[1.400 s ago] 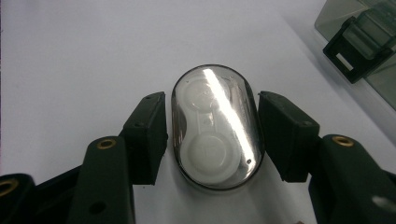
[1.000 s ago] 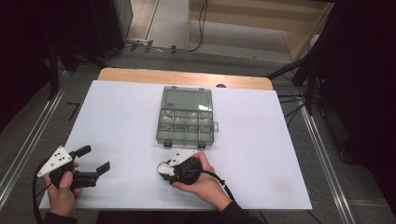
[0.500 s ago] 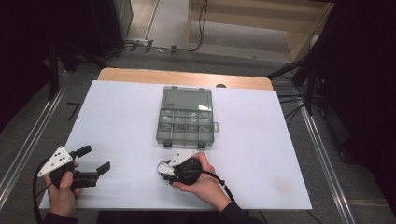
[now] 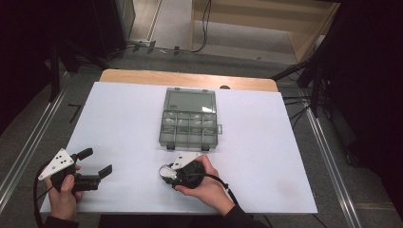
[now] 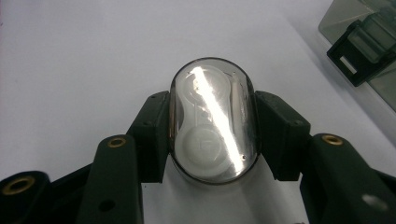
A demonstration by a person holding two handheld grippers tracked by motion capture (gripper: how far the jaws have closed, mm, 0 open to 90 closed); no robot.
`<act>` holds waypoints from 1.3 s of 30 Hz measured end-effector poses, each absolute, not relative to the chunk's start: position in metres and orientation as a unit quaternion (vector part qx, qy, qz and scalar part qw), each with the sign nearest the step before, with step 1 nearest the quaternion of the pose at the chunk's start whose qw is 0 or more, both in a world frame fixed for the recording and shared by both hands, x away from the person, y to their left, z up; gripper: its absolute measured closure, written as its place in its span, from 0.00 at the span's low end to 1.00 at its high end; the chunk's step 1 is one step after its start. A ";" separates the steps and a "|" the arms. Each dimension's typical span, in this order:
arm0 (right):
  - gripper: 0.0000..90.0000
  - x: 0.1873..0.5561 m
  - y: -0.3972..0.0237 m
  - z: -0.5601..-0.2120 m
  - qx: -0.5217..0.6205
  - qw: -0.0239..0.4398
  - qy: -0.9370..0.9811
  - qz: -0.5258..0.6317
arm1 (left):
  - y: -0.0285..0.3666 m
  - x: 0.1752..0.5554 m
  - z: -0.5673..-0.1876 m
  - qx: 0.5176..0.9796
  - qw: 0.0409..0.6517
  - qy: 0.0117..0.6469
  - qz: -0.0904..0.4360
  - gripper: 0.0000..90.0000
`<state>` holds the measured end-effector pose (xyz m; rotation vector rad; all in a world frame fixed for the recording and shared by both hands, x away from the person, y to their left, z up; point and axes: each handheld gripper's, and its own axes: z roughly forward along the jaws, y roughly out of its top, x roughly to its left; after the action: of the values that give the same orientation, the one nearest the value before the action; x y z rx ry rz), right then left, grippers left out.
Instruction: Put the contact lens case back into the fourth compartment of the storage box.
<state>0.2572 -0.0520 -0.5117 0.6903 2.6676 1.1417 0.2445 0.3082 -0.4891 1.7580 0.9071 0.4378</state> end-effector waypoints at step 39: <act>0.52 0.261 -0.064 -0.498 0.238 0.087 0.882 0.398 | 0.308 0.244 -0.489 0.736 0.530 0.379 0.184 0.00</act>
<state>0.2610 -0.0638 -0.4983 0.7078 2.6268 1.1854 0.2445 0.3078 -0.4890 1.7581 0.9052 0.4387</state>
